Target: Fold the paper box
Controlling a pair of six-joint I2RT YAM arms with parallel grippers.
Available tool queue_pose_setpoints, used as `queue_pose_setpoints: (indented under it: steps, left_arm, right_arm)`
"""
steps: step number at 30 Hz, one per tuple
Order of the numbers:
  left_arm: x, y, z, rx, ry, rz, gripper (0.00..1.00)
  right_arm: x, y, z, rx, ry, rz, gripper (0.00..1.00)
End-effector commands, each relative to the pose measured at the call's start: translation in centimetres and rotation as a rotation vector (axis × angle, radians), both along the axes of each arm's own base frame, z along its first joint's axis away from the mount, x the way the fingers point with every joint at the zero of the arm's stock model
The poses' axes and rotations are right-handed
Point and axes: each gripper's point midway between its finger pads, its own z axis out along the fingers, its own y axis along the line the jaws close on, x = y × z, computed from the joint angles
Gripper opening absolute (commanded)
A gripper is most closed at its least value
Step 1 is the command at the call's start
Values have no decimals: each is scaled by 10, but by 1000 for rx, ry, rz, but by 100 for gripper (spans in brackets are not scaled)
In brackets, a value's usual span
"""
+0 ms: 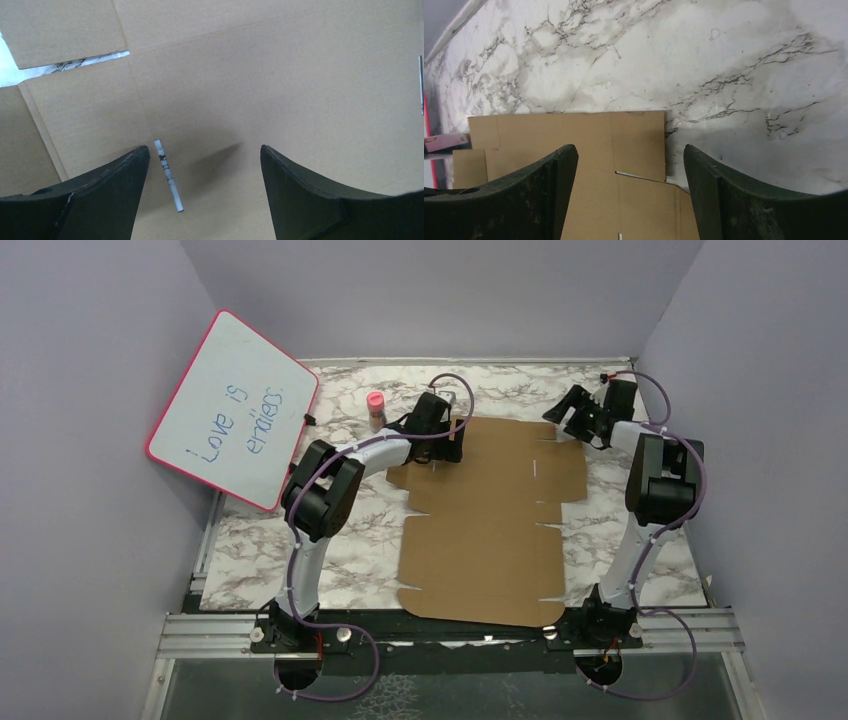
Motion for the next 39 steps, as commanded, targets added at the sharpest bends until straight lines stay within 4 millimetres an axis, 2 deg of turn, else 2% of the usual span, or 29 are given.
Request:
queue_pose_setpoints:
  steps: [1, 6, 10, 21, 25, 31, 38, 39]
  left_arm:
    - [-3, -6, -8, -13, 33, -30, 83]
    - [-6, -4, -15, -8, 48, -27, 83]
    - [-8, -3, -21, -3, 62, -24, 83]
    - [-11, -3, -25, -3, 77, -11, 82]
    - [-13, -4, -27, -3, 85, -9, 82]
    - [-13, -6, -30, -7, 93, 0, 82]
    - [-15, -7, -33, -8, 102, -3, 81]
    - [-15, -7, -34, -7, 104, -3, 82]
  right_arm:
    - [-1, 9, -11, 65, 32, 45, 80]
    - [-5, 12, -24, 84, 67, 55, 73]
    - [-6, 17, -25, 102, 72, 90, 64]
    - [-6, 20, 3, 92, 17, 117, 28]
    - [-7, 20, 8, 47, 12, 111, 19]
    - [-10, 26, 12, -99, 34, 86, 9]
    - [-2, 31, 14, -333, 75, 54, 7]
    - [-2, 39, 13, -363, 82, 63, 7]
